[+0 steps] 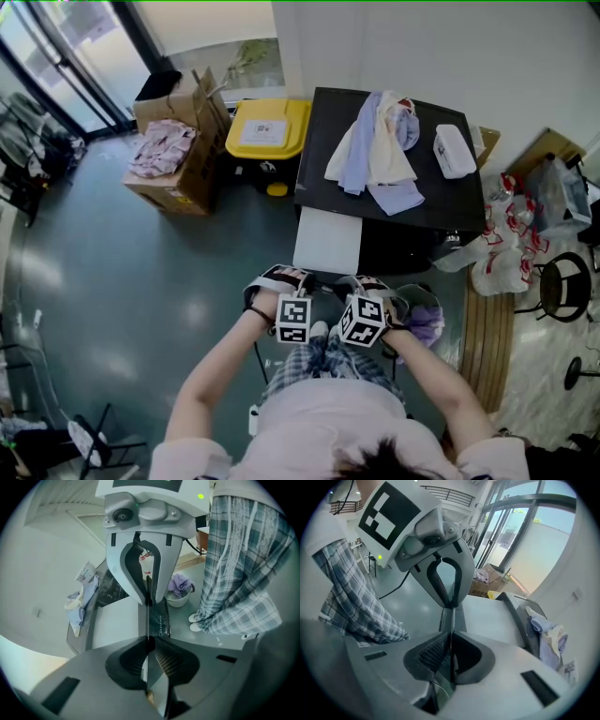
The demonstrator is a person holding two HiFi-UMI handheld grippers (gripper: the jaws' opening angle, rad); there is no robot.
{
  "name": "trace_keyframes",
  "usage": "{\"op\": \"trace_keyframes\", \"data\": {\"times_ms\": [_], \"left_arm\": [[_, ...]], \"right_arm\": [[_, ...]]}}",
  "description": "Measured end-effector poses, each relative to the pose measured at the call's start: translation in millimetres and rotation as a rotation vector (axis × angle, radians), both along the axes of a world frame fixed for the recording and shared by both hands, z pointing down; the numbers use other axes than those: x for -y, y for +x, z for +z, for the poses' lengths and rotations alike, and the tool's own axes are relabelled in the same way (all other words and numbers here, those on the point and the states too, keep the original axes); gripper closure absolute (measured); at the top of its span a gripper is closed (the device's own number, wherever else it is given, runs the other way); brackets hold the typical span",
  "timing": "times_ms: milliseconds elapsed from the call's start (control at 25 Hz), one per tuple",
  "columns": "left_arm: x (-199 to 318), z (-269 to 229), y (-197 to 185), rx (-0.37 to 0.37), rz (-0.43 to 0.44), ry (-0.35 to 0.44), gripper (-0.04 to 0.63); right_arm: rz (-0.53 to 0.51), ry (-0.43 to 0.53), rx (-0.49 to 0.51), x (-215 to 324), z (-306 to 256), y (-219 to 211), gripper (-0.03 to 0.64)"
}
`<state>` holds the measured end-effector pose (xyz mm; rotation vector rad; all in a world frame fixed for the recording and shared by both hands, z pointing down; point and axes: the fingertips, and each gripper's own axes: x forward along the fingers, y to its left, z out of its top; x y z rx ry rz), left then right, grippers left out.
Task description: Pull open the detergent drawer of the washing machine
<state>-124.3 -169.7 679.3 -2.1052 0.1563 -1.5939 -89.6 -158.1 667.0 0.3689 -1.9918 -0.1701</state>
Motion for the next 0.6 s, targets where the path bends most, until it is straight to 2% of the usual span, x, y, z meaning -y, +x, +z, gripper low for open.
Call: {"op": "trace_keyframes", "data": {"times_ms": [600], "left_arm": [[-44.7, 13.4, -7.2, -0.002, 0.018, -0.04, 0.528]], "right_arm": [[-0.012, -0.084, 0.036, -43.8, 13.5, -7.7, 0.566]]}}
